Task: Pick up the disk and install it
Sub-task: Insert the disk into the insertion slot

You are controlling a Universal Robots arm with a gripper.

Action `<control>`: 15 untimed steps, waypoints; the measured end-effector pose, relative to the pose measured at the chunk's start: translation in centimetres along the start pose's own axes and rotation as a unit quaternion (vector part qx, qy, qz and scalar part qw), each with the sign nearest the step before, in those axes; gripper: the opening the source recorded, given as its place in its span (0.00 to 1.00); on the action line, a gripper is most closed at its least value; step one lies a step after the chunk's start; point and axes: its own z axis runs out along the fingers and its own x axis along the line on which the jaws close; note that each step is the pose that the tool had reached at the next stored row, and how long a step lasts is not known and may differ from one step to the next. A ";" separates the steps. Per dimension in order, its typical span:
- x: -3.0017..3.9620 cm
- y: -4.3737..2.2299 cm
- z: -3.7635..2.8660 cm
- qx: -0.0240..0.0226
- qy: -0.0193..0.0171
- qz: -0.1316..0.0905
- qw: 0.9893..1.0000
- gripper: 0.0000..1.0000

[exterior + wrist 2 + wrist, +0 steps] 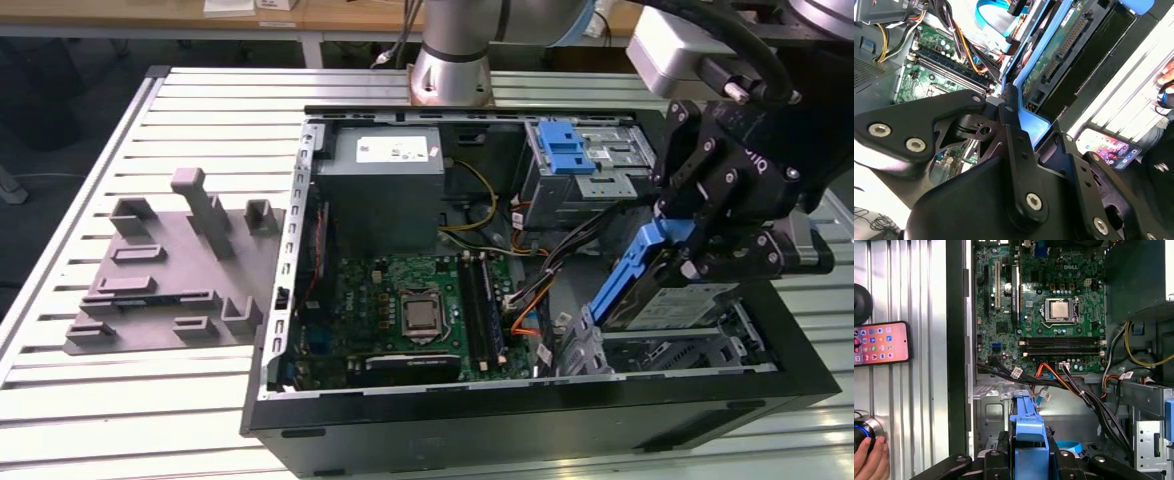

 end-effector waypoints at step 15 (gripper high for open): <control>0.00 0.00 0.40 0.000 0.000 0.000 1.000 0.36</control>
